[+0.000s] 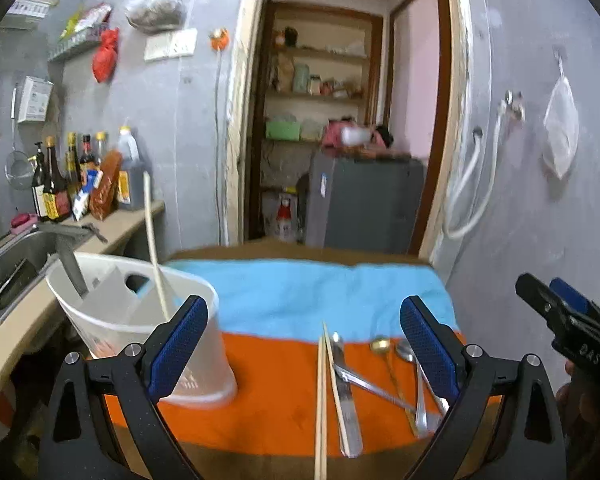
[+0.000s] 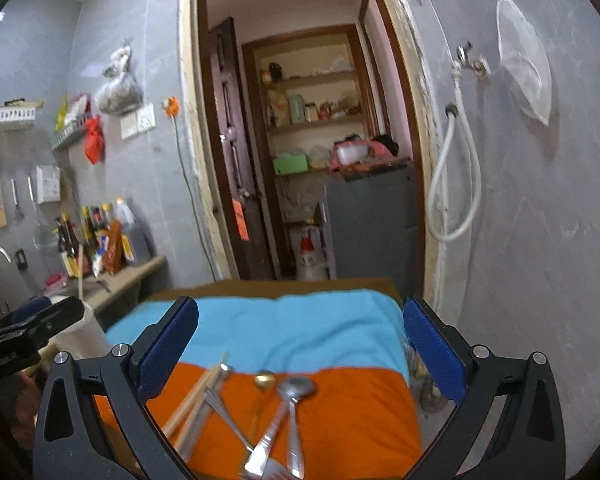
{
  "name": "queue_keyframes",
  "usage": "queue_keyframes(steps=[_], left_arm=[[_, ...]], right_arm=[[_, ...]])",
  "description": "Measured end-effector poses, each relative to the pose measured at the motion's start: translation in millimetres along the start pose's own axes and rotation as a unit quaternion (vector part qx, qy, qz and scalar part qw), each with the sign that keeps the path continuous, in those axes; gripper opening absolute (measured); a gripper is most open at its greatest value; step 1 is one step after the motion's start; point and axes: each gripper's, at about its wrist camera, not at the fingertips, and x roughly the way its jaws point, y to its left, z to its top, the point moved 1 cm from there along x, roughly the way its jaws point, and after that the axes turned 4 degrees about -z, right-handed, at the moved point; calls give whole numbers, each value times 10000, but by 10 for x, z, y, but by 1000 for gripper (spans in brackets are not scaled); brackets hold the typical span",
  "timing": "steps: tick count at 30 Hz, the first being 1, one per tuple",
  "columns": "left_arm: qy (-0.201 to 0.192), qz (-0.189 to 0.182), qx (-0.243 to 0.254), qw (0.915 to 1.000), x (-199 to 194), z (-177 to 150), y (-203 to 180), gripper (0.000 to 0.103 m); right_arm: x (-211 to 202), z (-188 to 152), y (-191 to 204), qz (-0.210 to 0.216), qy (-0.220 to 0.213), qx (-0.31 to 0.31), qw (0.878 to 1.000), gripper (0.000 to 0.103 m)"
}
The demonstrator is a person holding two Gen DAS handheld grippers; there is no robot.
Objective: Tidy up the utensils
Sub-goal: 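Return the left tool to the utensils and grasp a wooden chopstick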
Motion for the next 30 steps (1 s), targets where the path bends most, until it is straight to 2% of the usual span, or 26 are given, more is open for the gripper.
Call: queue_keyframes(steps=[13, 15, 20, 22, 26, 30], left_arm=[[1042, 230, 314, 9938, 603, -530, -211, 91], [1205, 240, 271, 9921, 686, -584, -185, 85], [1619, 235, 164, 9864, 882, -688, -120, 59], [1749, 236, 127, 9842, 939, -714, -91, 52], [2016, 142, 12, 9794, 1048, -780, -52, 39], [2197, 110, -47, 9755, 1110, -832, -13, 32]], right_arm=[[480, -438, -330, -39, 1140, 85, 9934, 102], [555, -492, -325, 44, 1340, 110, 9909, 98], [728, -591, -254, 348, 1767, 31, 9836, 81], [788, -614, -213, 455, 1891, -10, 9809, 74], [915, -662, -105, 671, 2178, -171, 9735, 67], [1033, -695, -21, 769, 2417, -307, 9668, 64]])
